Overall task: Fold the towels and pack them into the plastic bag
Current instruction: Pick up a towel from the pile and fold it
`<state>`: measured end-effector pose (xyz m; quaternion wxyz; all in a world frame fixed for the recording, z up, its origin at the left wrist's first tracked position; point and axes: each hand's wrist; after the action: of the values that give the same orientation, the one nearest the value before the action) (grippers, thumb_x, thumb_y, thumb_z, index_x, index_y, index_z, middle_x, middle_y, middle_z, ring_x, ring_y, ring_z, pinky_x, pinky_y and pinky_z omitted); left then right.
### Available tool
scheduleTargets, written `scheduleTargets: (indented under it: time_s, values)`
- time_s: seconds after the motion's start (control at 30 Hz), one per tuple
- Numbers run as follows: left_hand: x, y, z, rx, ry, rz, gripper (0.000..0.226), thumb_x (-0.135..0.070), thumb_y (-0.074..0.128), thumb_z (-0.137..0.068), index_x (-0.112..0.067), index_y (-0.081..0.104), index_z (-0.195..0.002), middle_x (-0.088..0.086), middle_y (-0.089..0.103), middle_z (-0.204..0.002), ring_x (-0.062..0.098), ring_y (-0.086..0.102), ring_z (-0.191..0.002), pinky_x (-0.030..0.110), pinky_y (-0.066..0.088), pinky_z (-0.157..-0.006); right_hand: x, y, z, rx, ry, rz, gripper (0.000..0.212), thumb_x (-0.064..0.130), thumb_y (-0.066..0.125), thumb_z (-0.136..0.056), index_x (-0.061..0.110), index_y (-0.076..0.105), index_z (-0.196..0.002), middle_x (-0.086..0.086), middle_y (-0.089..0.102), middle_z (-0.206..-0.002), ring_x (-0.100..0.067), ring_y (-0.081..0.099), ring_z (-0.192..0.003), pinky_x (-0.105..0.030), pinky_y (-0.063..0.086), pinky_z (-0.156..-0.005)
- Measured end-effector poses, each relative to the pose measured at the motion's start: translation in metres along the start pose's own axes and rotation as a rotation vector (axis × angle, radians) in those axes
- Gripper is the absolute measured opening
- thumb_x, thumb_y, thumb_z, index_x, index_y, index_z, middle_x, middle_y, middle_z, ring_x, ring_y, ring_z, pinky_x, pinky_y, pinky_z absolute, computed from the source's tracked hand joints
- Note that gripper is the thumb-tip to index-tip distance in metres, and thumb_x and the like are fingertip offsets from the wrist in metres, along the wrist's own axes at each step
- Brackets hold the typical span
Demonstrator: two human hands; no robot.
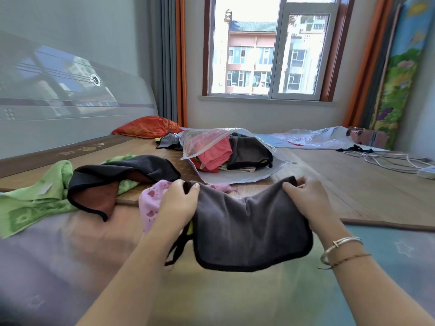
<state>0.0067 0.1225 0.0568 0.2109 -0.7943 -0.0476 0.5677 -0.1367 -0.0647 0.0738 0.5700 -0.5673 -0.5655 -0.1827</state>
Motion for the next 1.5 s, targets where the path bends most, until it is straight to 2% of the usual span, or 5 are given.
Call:
scheduleTargets:
  time_s: [0.37,0.57,0.77,1.17,1.5]
  values:
    - [-0.030,0.028,0.012,0.414,-0.208,0.919,0.054,-0.043,0.075,-0.077,-0.009,0.065,-0.117,0.015,0.070,-0.106,0.029,0.069,-0.095,0.039,0.056,-0.082,0.064,0.035,0.042,0.553,-0.112,-0.579,0.025,0.015,0.045,-0.100,0.003,0.065,-0.106,-0.008,0.066,-0.080,-0.013,0.060,-0.062,-0.020,0.047,-0.045]
    - [-0.020,0.037,-0.015,0.390,-0.233,0.825,0.024,0.005,0.049,-0.091,-0.002,0.060,-0.111,0.017,0.065,-0.090,0.026,0.062,-0.073,0.027,0.055,-0.056,0.021,0.036,0.006,0.064,-0.304,-0.239,0.031,0.004,0.058,-0.085,0.022,0.058,-0.111,0.007,0.061,-0.108,-0.010,0.055,-0.104,-0.027,0.047,-0.087]
    - [-0.011,0.070,-0.095,0.423,-0.196,0.676,0.026,0.009,0.047,-0.090,-0.003,0.060,-0.110,0.014,0.066,-0.094,0.025,0.062,-0.083,0.031,0.052,-0.077,0.002,0.064,-0.076,0.802,0.361,-0.759,0.031,0.013,0.060,-0.087,0.005,0.065,-0.116,-0.012,0.069,-0.109,-0.024,0.068,-0.086,-0.032,0.058,-0.071]
    - [-0.003,0.206,-0.243,0.315,0.077,0.187,0.010,-0.018,0.048,-0.098,-0.027,0.044,-0.098,-0.010,0.048,-0.098,0.017,0.046,-0.102,0.024,0.034,-0.084,-0.013,0.184,-0.306,-0.193,-0.144,-0.173,0.013,0.016,0.048,-0.094,0.018,0.060,-0.098,-0.009,0.064,-0.105,-0.032,0.059,-0.107,-0.042,0.045,-0.097]
    - [0.042,0.237,-0.223,0.518,0.340,-0.761,0.051,-0.046,0.020,-0.101,-0.038,0.017,-0.151,-0.005,0.009,-0.162,0.028,-0.001,-0.149,0.066,-0.005,-0.111,-0.036,0.198,-0.306,-0.108,-0.629,0.642,0.031,0.032,0.055,-0.092,0.011,0.044,-0.112,-0.014,0.060,-0.106,-0.035,0.059,-0.100,-0.037,0.045,-0.069]
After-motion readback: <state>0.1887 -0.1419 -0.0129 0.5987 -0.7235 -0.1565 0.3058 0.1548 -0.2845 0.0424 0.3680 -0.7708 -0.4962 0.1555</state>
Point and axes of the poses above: each hand's wrist, its own z-axis away from the middle knuckle, its own y-axis out of the palm, x = y × z
